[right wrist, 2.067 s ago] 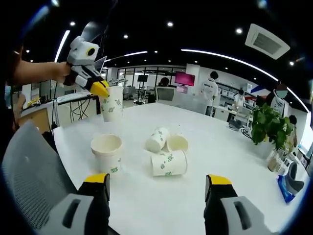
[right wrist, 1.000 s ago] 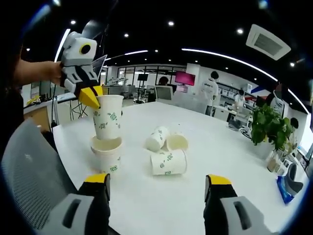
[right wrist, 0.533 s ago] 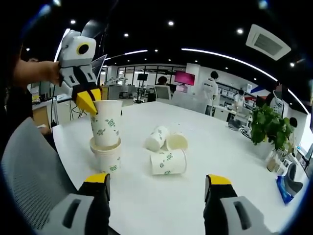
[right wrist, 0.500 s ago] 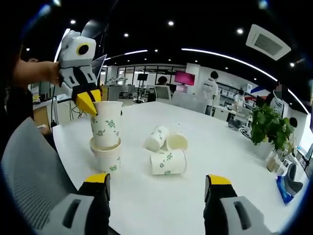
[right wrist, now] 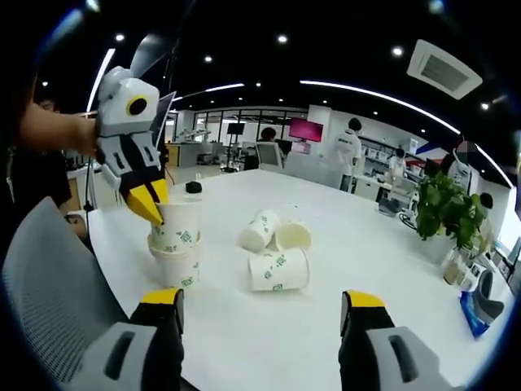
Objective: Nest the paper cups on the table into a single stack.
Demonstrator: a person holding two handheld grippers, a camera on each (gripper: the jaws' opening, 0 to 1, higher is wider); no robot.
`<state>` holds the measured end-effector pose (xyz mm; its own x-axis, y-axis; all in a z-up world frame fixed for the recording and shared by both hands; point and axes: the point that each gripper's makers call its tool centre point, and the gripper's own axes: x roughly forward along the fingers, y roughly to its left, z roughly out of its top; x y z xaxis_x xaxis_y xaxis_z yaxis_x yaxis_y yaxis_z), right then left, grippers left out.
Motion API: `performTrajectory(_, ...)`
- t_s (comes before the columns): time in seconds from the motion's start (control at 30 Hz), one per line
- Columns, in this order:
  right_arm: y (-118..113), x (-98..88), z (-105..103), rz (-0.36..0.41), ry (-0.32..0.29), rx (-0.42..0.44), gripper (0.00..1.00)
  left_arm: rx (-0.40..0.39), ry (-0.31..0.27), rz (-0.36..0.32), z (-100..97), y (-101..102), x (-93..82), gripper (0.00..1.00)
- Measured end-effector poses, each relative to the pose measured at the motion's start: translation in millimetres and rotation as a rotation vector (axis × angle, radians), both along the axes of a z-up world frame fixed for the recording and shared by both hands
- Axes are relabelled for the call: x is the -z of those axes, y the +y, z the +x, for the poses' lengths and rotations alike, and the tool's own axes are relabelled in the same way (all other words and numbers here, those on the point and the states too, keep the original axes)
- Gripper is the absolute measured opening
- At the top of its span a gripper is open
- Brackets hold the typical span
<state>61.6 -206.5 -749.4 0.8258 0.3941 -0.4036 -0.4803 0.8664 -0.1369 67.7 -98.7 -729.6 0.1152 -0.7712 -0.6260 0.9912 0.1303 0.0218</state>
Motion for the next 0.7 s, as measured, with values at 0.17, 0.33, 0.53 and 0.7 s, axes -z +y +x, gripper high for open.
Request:
performTrajectory(0.17, -1.4, 1.6, 0.4, 0.003, 0.001, 0.0, 0.8, -0.011, 0.023, 0.01, 7.3, 4.8, 18.1, 0.0)
performTrajectory(0.33, -1.5, 1.9, 0.5, 0.004, 0.003, 0.001, 0.79, -0.026, 0.067, 0.007, 7.8, 6.6, 29.4, 0.0)
performTrajectory(0.53, -0.7, 0.9, 0.3, 0.004, 0.002, 0.002, 0.79, -0.021, 0.127, -0.006, 2.1, 5.9, 36.9, 0.02)
performTrajectory(0.7, -0.4, 0.2, 0.1, 0.007, 0.002, 0.005, 0.79, -0.007, 0.143, 0.009, -2.1, 5.3, 44.6, 0.02)
